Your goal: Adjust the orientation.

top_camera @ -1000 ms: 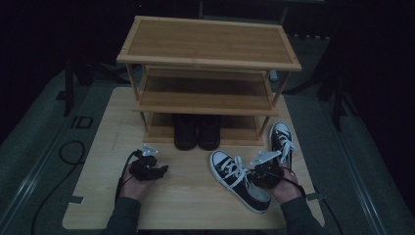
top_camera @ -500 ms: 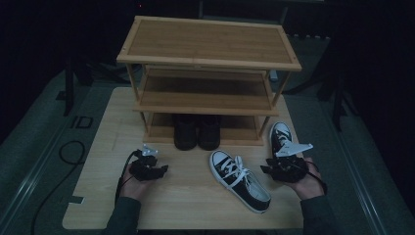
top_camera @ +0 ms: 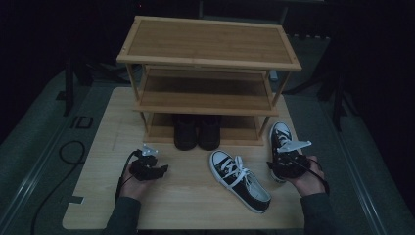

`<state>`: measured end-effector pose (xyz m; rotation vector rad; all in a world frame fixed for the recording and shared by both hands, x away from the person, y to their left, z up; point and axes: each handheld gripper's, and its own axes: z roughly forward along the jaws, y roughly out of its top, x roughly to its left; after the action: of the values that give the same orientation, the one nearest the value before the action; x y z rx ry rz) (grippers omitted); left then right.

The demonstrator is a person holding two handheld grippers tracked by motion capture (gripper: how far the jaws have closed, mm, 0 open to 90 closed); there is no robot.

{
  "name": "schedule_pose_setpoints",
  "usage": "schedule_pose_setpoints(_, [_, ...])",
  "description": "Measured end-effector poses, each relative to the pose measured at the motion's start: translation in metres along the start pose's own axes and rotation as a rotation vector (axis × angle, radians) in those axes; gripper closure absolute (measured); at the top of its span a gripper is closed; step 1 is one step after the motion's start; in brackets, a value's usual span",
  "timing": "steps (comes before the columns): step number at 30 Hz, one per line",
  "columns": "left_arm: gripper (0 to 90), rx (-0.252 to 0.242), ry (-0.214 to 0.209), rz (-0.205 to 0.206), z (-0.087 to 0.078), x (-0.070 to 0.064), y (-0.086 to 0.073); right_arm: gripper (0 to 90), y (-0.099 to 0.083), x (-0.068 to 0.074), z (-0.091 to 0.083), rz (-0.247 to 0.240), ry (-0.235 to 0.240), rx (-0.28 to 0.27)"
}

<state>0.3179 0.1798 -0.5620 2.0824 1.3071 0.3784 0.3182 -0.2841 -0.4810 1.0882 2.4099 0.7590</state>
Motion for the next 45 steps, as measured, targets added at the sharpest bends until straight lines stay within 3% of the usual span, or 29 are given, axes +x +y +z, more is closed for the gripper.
schedule_pose_setpoints(9, [45.3, -0.004, 0.003, 0.000, 0.000, -0.001, 0.000, 52.8, -0.002, -0.006, 0.002, 0.013, -0.067, 0.036])
schedule_pose_setpoints(16, [45.2, -0.003, 0.002, -0.001, 0.000, -0.001, 0.000, 48.5, -0.004, -0.012, 0.006, 0.060, -0.095, 0.041])
schedule_pose_setpoints(21, [45.2, -0.004, 0.002, 0.000, 0.000, -0.001, -0.001, 53.3, -0.003, -0.018, 0.016, 0.102, -0.108, 0.053])
schedule_pose_setpoints(27, [45.2, -0.005, 0.003, 0.000, 0.000, -0.001, 0.000, 67.2, 0.002, -0.026, 0.024, 0.147, -0.105, 0.065])
schedule_pose_setpoints(33, [45.1, -0.005, 0.001, -0.002, 0.000, -0.001, -0.001, 67.4, 0.006, -0.037, 0.030, 0.231, -0.115, 0.063])
schedule_pose_setpoints(45, [45.1, -0.006, -0.002, -0.002, 0.000, 0.000, -0.001, 69.2, 0.013, -0.048, 0.046, 0.258, -0.113, 0.085])
